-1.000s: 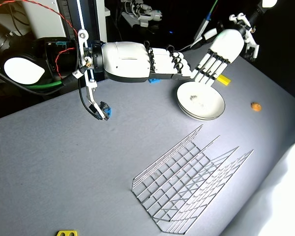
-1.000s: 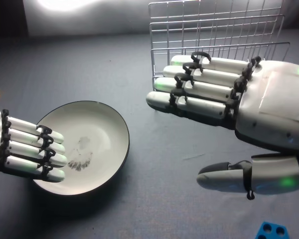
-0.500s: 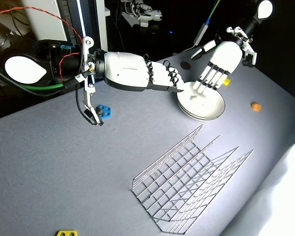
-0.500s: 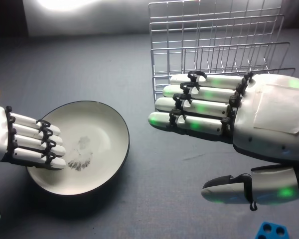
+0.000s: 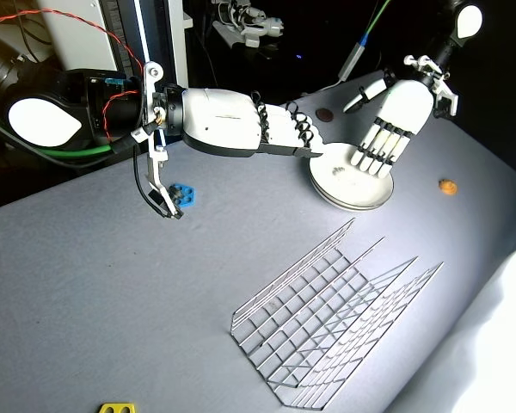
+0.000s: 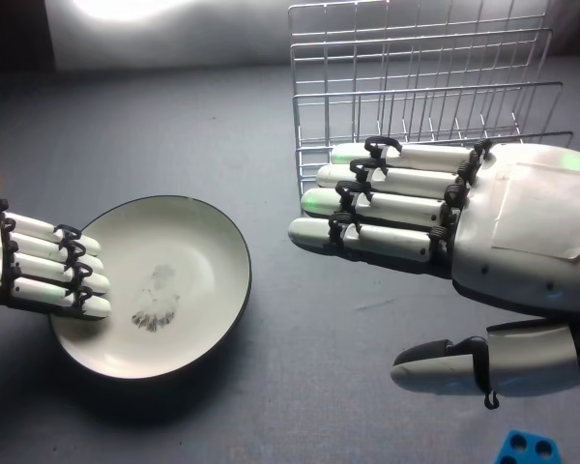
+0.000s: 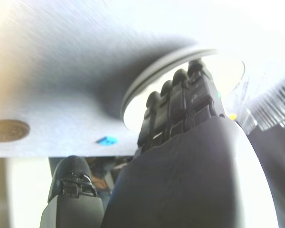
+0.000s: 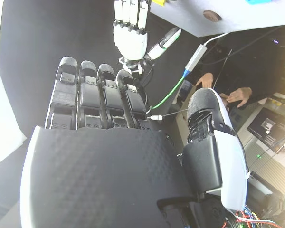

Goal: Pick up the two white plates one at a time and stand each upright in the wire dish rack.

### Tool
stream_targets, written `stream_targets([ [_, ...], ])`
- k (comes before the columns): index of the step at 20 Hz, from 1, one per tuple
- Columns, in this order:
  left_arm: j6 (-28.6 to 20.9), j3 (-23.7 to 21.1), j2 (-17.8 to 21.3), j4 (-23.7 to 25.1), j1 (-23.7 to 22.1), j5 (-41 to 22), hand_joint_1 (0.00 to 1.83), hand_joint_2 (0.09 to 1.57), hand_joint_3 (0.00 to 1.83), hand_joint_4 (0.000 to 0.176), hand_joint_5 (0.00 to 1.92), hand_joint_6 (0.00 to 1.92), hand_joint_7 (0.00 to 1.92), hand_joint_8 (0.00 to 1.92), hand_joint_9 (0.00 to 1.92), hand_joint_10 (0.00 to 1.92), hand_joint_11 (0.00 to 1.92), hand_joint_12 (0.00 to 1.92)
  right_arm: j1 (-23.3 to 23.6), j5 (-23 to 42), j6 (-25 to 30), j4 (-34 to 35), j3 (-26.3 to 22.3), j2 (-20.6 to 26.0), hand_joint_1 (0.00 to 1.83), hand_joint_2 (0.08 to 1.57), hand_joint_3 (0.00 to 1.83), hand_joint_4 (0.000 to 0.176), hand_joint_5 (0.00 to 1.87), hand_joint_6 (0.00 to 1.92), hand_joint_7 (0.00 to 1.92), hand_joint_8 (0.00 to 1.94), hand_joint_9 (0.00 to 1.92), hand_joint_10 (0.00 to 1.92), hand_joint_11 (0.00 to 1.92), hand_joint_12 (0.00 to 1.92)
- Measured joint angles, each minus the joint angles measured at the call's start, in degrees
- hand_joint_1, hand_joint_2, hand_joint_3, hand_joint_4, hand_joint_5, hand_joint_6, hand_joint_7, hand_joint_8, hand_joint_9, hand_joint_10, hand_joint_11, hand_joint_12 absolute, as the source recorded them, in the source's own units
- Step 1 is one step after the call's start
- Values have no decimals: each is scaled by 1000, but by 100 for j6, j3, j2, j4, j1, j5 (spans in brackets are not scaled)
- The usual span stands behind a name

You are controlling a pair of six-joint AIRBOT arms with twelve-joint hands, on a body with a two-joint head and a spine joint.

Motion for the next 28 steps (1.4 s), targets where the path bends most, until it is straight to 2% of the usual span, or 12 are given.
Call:
stream_targets([
  [5, 9, 28, -22, 7, 74, -50, 0, 1081, 27, 0, 33, 3, 14, 3, 4, 2, 0, 0, -68, -37, -149, 109, 192, -170, 0, 1264, 5, 0, 46, 12, 5, 2, 0, 0, 0, 0],
  [11, 50, 26, -46, 17, 120, -87, 0, 1082, 23, 0, 47, 14, 27, 10, 20, 8, 9, 4, -76, -26, -765, 83, 643, -802, 0, 1270, 6, 0, 42, 8, 0, 0, 0, 0, 0, 0],
  [14, 68, -15, -44, 17, 155, -81, 0, 1078, 18, 0, 60, 15, 25, 7, 9, 2, 0, 0, -76, -138, -859, 111, 774, -1023, 15, 1261, 0, 0, 71, 13, 27, 7, 0, 0, 0, 0],
  [17, 114, -168, -44, -20, 155, 15, 0, 1088, 21, 0, 36, 2, 6, 0, 1, 0, 0, 0, -2, -219, -1095, 101, 811, -1270, 124, 1228, 0, 0, 30, 4, 3, 0, 0, 0, 0, 0],
  [19, 201, -321, -87, -92, 151, 66, 0, 1082, 16, 0, 38, 2, 14, 4, 4, 1, 0, 0, 83, -334, -1268, 96, 811, -1436, 655, 1130, 0, 0, 0, 0, 0, 0, 0, 0, 0, 0],
  [20, 203, -391, -116, -129, 149, 83, 0, 1082, 16, 0, 38, 2, 14, 4, 4, 1, 0, 0, 114, -402, -1314, 103, 811, -1491, 655, 1130, 0, 0, 0, 0, 0, 0, 0, 0, 0, 0],
  [21, 208, -459, -151, -142, 122, 92, 0, 1090, 18, 0, 42, 4, 15, 5, 5, 2, 0, 0, 133, -476, -1401, 109, 824, -1563, 916, 1054, 0, 0, 0, 0, 0, 0, 0, 0, 0, 0],
  [28, 190, -697, -216, -223, -13, 219, 0, 1092, 15, 0, 35, 8, 6, 2, 0, 0, 0, 0, 479, -686, -1550, 133, 1180, -1904, 909, 1062, 0, 0, 0, 0, 0, 0, 0, 0, 0, 0],
])
